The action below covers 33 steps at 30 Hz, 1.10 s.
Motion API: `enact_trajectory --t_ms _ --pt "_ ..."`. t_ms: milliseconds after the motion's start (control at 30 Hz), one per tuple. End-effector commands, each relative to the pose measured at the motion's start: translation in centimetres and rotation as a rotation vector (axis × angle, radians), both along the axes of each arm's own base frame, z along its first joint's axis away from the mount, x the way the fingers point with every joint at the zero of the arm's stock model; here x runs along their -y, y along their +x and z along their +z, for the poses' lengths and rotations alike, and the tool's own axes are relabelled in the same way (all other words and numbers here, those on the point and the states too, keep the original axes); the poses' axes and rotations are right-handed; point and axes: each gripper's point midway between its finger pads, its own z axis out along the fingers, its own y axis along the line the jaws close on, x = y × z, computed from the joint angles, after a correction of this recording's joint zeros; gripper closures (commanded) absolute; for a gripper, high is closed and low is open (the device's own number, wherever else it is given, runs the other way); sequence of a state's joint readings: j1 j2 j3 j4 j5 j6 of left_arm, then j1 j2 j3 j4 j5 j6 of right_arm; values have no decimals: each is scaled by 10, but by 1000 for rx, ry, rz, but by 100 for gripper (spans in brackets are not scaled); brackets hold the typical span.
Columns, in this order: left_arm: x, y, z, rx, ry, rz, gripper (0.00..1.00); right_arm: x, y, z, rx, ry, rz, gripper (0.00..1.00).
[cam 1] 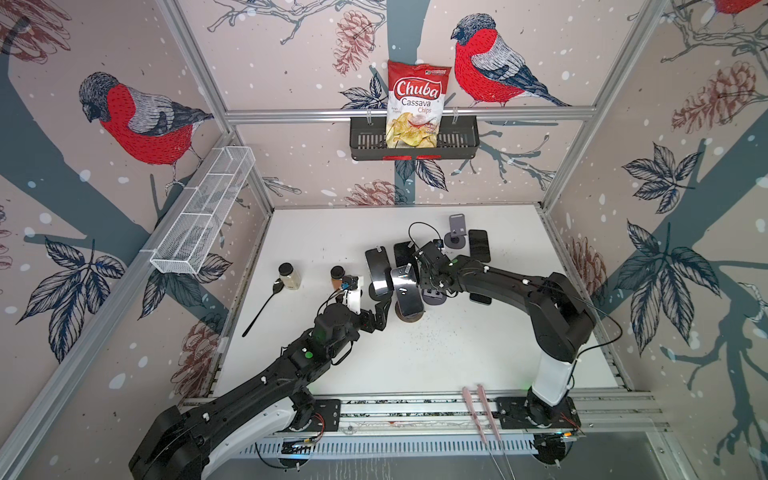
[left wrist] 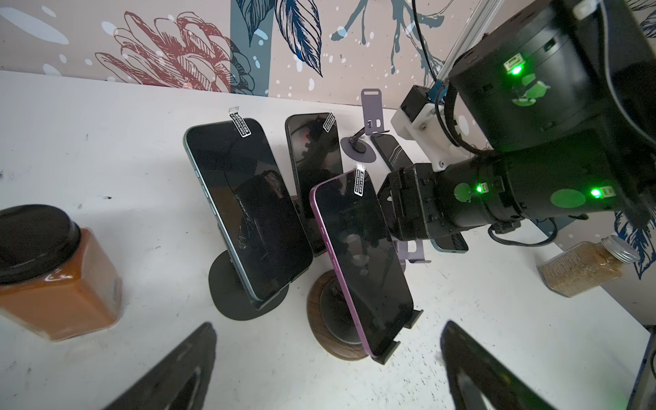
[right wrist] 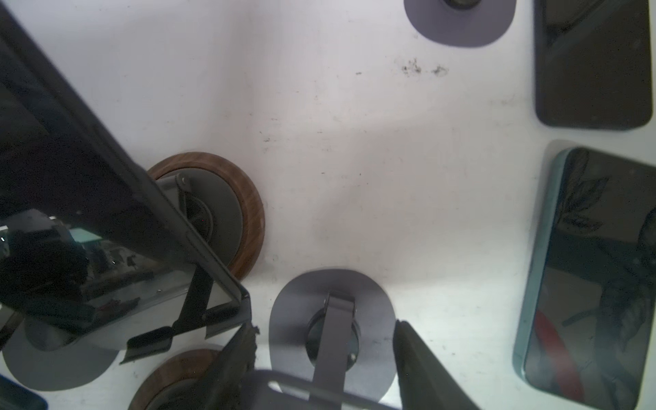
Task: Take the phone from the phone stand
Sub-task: 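Grasp the empty grey stand with the right gripper and lift it, then carry the grey stand beside the other grey stand and set it down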
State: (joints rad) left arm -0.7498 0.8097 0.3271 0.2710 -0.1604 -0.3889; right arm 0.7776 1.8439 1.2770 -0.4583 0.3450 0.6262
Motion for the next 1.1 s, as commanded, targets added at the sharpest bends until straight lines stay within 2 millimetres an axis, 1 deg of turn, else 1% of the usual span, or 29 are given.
enact_trajectory --t_ms 0,133,267,467,600,767,900,1067 --pt "-1 1 4 10 5 5 3 6 6 11 33 -30 25 40" --pt "-2 1 4 9 6 10 3 9 16 20 58 -16 70 40" --pt "-3 1 4 7 9 14 3 15 29 27 69 22 107 40" --pt "-4 1 3 1 10 21 3 15 56 27 74 84 172 40" --pt "-5 2 2 -8 21 29 3 12 78 25 80 62 210 40" --pt "-7 4 3 -15 34 41 3 3 105 24 80 84 250 40" --pt "-7 5 1 -24 37 47 3 3 127 21 74 83 265 40" --pt "-6 6 -2 -38 58 50 3 -9 143 17 71 87 322 40"
